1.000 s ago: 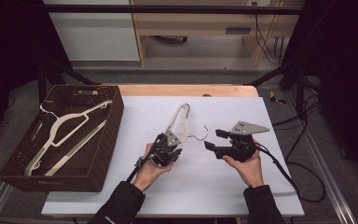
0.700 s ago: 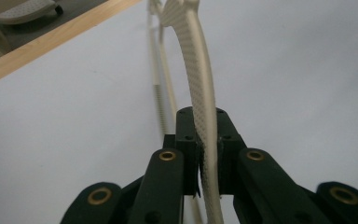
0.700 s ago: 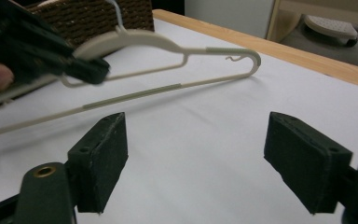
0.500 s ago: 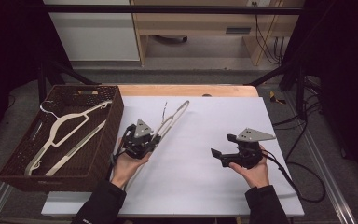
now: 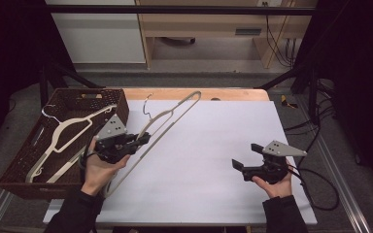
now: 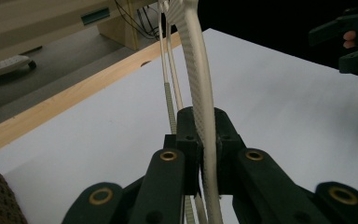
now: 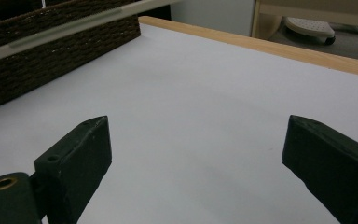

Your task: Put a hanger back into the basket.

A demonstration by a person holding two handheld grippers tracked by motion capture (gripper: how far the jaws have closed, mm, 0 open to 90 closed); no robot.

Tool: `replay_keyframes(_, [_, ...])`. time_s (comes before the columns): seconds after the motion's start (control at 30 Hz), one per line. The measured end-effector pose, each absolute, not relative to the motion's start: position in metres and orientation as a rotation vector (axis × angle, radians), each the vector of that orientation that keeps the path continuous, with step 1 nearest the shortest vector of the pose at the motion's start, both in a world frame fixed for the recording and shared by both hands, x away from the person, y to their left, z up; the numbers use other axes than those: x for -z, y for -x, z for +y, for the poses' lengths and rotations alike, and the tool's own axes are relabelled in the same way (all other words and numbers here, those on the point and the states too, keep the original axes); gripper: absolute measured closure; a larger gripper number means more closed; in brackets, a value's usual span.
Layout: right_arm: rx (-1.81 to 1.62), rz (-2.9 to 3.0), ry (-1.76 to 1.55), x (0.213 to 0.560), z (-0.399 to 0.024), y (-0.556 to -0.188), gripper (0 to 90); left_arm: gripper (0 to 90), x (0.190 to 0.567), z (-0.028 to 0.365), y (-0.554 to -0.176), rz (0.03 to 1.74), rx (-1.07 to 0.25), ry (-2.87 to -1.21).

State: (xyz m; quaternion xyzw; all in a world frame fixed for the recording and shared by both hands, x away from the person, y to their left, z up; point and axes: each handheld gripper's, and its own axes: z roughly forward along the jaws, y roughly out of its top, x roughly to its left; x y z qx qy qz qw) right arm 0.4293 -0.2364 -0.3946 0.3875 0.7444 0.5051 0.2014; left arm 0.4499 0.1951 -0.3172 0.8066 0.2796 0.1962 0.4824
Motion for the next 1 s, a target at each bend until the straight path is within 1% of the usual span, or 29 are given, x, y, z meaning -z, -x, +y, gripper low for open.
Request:
replay_keyframes(0.07, [-1.408,2.068,-1.082,0.395,-0.24,-0.428,6.6,84.4,0.305,0.205,-0.449,0.662,-0.471,-1.96])
replay_keyframes(0.3, [-1.417,2.053,-1.102,0.397,-0.244,-0.426,5.8,84.3,0.284,0.229,-0.453,0.635,-0.473,-1.951])
replay_keyframes(0.43, [-1.404,2.057,-1.107,0.399,-0.245,-0.426,5.2,84.3,0.271,0.252,-0.46,0.645,-0.5,-1.959])
replay_keyframes(0.5, [-1.406,2.056,-1.109,0.399,-0.245,-0.426,5.2,84.3,0.269,0.256,-0.461,0.652,-0.505,-1.962])
replay_keyframes(0.53, [-1.408,2.055,-1.111,0.399,-0.245,-0.425,5.2,84.3,0.265,0.266,-0.463,0.662,-0.533,-1.976])
replay_keyframes(0.57, [-1.408,2.055,-1.111,0.399,-0.245,-0.425,5.2,84.3,0.265,0.266,-0.463,0.662,-0.533,-1.976])
replay_keyframes(0.63, [-1.404,2.058,-1.112,0.399,-0.245,-0.426,5.2,84.2,0.261,0.284,-0.468,0.686,-0.563,-1.984])
replay_keyframes(0.73, [-1.398,2.062,-1.114,0.4,-0.244,-0.426,5.1,84.2,0.26,0.296,-0.47,0.698,-0.587,-1.983])
replay_keyframes(1.0, [-1.398,2.064,-1.116,0.4,-0.244,-0.426,5.0,84.1,0.258,0.337,-0.478,0.758,-0.624,-1.94])
